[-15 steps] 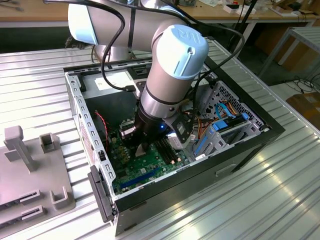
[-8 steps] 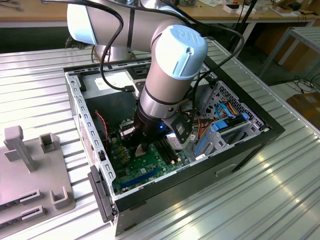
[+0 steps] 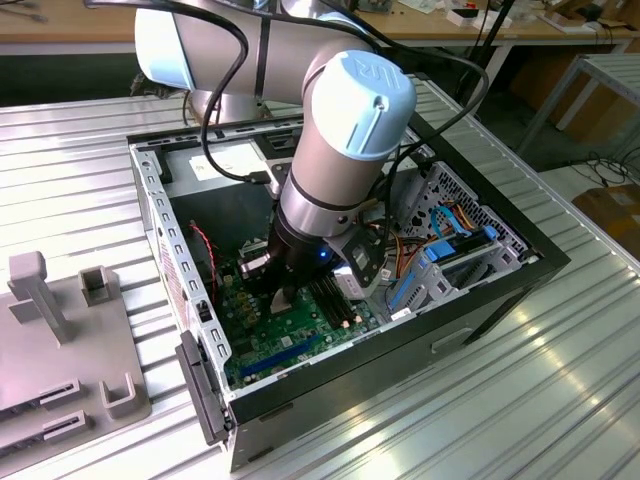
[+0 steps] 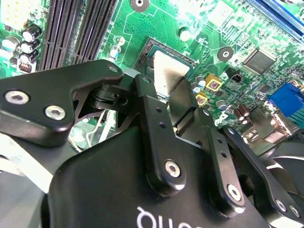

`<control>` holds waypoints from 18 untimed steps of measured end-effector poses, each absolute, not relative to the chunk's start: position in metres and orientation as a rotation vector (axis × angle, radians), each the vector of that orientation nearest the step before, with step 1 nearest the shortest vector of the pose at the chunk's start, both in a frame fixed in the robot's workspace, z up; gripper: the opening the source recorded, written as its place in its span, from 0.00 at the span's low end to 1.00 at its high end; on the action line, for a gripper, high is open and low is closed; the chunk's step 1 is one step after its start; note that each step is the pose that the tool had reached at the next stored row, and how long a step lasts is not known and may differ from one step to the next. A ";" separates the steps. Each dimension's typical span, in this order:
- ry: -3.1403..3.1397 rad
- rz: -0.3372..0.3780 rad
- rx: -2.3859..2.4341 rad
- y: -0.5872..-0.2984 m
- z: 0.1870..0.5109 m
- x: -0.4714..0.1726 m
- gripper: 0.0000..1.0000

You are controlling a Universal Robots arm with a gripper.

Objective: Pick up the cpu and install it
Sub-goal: 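Place the cpu into insertion slot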

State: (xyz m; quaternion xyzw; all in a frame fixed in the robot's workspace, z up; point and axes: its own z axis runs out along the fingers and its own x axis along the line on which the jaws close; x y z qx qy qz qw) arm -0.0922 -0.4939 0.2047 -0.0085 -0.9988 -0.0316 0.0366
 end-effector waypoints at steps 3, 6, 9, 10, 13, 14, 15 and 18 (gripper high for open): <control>-3.067 -0.098 -0.026 -0.494 0.205 -0.092 0.48; -3.067 -0.099 -0.025 -0.494 0.205 -0.092 0.48; -3.067 -0.099 -0.024 -0.495 0.205 -0.092 0.48; -3.067 -0.099 -0.024 -0.495 0.205 -0.092 0.48; -3.067 -0.099 -0.024 -0.495 0.205 -0.092 0.48; -3.067 -0.099 -0.024 -0.495 0.205 -0.092 0.48; -3.067 -0.099 -0.024 -0.495 0.205 -0.092 0.48; -3.067 -0.100 -0.024 -0.495 0.204 -0.092 0.47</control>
